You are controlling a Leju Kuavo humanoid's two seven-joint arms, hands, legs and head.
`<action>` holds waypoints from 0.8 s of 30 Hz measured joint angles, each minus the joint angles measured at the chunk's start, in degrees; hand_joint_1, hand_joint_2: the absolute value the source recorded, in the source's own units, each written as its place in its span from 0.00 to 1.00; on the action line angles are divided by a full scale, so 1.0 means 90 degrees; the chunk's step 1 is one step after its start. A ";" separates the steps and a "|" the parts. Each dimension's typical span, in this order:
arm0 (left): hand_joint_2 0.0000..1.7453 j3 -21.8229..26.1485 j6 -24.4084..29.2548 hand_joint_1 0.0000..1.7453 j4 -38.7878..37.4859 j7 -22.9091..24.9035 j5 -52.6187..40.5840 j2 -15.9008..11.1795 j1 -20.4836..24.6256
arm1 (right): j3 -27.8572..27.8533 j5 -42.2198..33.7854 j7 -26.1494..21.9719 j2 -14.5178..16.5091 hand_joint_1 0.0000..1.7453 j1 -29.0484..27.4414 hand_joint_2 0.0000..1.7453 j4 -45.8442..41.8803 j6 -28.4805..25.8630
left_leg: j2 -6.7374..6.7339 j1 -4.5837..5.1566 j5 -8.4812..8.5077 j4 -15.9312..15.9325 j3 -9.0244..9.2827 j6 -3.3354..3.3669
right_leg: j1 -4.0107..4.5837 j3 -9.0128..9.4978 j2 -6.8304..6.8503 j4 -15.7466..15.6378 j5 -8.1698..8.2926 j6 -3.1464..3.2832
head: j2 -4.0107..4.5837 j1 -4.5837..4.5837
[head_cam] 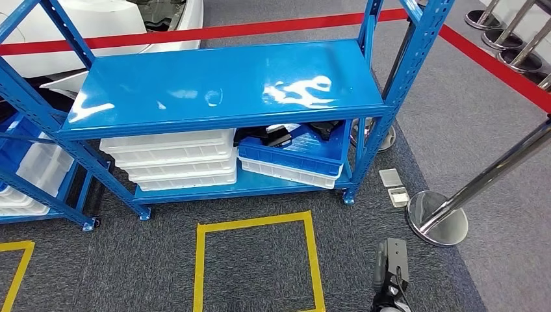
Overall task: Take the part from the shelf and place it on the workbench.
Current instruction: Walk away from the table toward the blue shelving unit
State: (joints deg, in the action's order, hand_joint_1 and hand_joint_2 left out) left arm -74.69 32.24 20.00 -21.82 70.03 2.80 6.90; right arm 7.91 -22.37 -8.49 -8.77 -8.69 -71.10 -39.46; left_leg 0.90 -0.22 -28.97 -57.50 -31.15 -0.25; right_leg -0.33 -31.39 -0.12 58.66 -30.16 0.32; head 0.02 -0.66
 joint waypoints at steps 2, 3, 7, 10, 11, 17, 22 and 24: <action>0.00 0.0000 0.0016 0.00 0.0000 0.0042 -0.0004 0.0001 0.0001 | 0.0012 -0.0240 -0.0032 0.0083 0.00 0.0072 0.00 0.0599 0.0075 | 0.0000 0.0000 -0.0006 0.0001 0.0000 -0.0014 | 0.0000 0.0002 0.0000 0.0000 -0.0003 0.0005 | 0.0000 0.0001; 0.00 0.0000 0.0022 0.00 0.0000 0.0055 -0.0006 0.0002 0.0001 | 0.0026 -0.0300 -0.0056 0.0124 0.00 0.0102 0.00 0.0874 0.0100 | 0.0000 0.0001 -0.0008 0.0001 0.0000 -0.0016 | -0.0001 0.0003 0.0000 0.0000 -0.0004 0.0005 | 0.0000 0.0001; 0.00 0.0000 0.0032 0.00 0.0000 0.0068 -0.0012 0.0002 0.0002 | 0.0074 -0.0407 -0.0098 0.0238 0.00 0.0230 0.00 0.1711 0.0123 | -0.0001 0.0008 -0.0011 -0.0001 -0.0001 -0.0019 | -0.0005 0.0004 -0.0001 -0.0003 -0.0004 0.0005 | 0.0000 0.0001; 0.00 0.0000 0.0035 0.00 0.0000 0.0084 -0.0022 0.0002 0.0003 | 0.0132 -0.0498 0.0005 0.0287 0.00 0.0332 0.00 0.2164 0.0165 | -0.0001 0.0011 -0.0012 -0.0003 -0.0001 -0.0020 | -0.0009 0.0006 -0.0001 -0.0005 -0.0004 0.0004 | 0.0000 0.0001; 0.00 0.0000 0.0030 0.00 0.0000 0.0112 -0.0036 0.0002 0.0004 | 0.0178 -0.0564 0.0126 0.0302 0.00 0.0365 0.00 0.2302 0.0237 | -0.0001 0.0011 -0.0013 -0.0004 -0.0001 -0.0021 | -0.0010 0.0007 -0.0001 -0.0005 -0.0004 0.0004 | 0.0000 0.0001; 0.00 -0.0005 -0.0086 0.00 0.0004 0.0453 -0.0246 0.0002 0.0077 | 0.0963 -0.0984 0.1290 0.0496 0.00 0.0660 0.00 0.3454 0.1558 | -0.0001 0.0009 -0.0013 -0.0006 0.0002 -0.0022 | -0.0009 0.0011 0.0000 -0.0006 -0.0004 0.0004 | 0.0000 0.0002; 0.00 -0.0020 -0.0094 0.00 0.0021 0.0684 -0.0393 0.0002 0.0167 | 0.1875 -0.0973 0.2061 0.0751 0.00 0.0883 0.00 0.4328 0.1995 | -0.0001 0.0008 -0.0013 -0.0005 0.0009 -0.0022 | -0.0007 0.0016 -0.0001 -0.0005 -0.0004 0.0004 | 0.0000 0.0011; 0.00 -0.0022 -0.0057 0.00 0.0030 0.0710 -0.0386 0.0002 0.0177 | 0.2141 -0.0996 0.2092 0.0821 0.00 0.0951 0.00 0.4545 0.1882 | -0.0001 0.0008 -0.0013 -0.0005 0.0011 -0.0022 | -0.0006 0.0018 -0.0001 -0.0005 -0.0004 0.0005 | 0.0000 0.0013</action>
State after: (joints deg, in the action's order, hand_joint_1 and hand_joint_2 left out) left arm -74.88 31.72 20.27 -15.43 66.56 2.82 8.49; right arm 27.18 -31.34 10.34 -1.38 -0.13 -30.20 -22.52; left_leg 0.89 -0.16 -29.08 -57.54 -31.06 -0.45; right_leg -0.39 -31.22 -0.13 58.61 -30.20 0.36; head 0.02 -0.55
